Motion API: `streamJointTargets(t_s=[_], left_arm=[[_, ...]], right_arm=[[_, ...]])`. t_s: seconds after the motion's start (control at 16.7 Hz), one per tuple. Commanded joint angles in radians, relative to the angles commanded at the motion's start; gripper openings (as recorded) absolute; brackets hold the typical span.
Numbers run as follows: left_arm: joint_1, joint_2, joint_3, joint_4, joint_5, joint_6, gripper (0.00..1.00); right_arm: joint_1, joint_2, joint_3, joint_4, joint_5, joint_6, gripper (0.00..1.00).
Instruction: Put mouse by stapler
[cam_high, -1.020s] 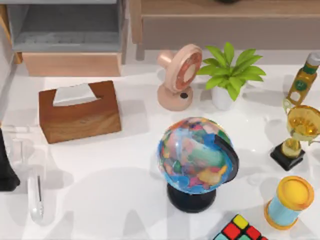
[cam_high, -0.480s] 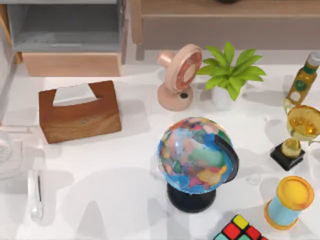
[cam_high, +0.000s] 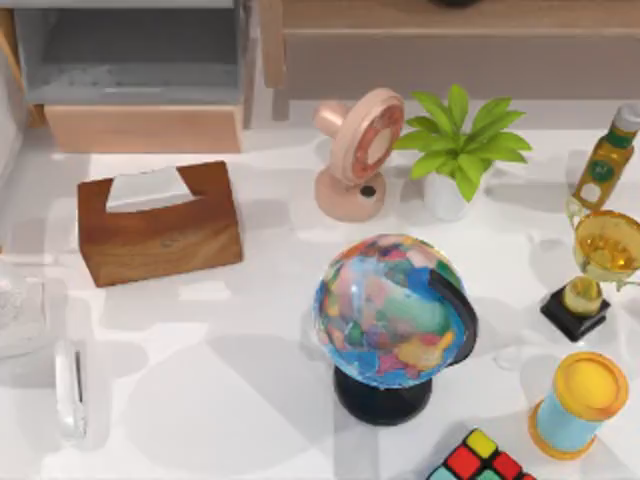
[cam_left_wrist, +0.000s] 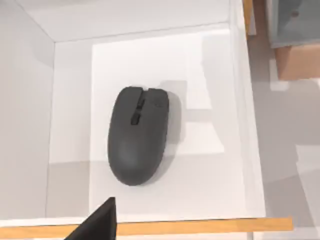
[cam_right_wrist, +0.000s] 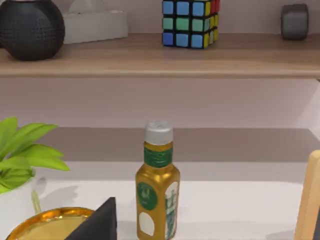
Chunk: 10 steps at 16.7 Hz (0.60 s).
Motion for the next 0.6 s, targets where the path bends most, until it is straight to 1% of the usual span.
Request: streamJointTargets(t_s=[0.18,0.36,0.6], left_arm=[[0.054,0.353,0.322,-0.175,0.004,0.065,1.00],[0.102,0.653,0.603,-0.331,0.009,0.121,1.00],[0.136,0.941,0.881,-0.486,0.016,0.177,1.00]], right_arm=[[0.000,0.000,0.000,0.000,0.000,0.000,1.00],[0.000,0.000,0.000,0.000,0.000,0.000,1.00],[0.000,0.000,0.000,0.000,0.000,0.000,1.00]])
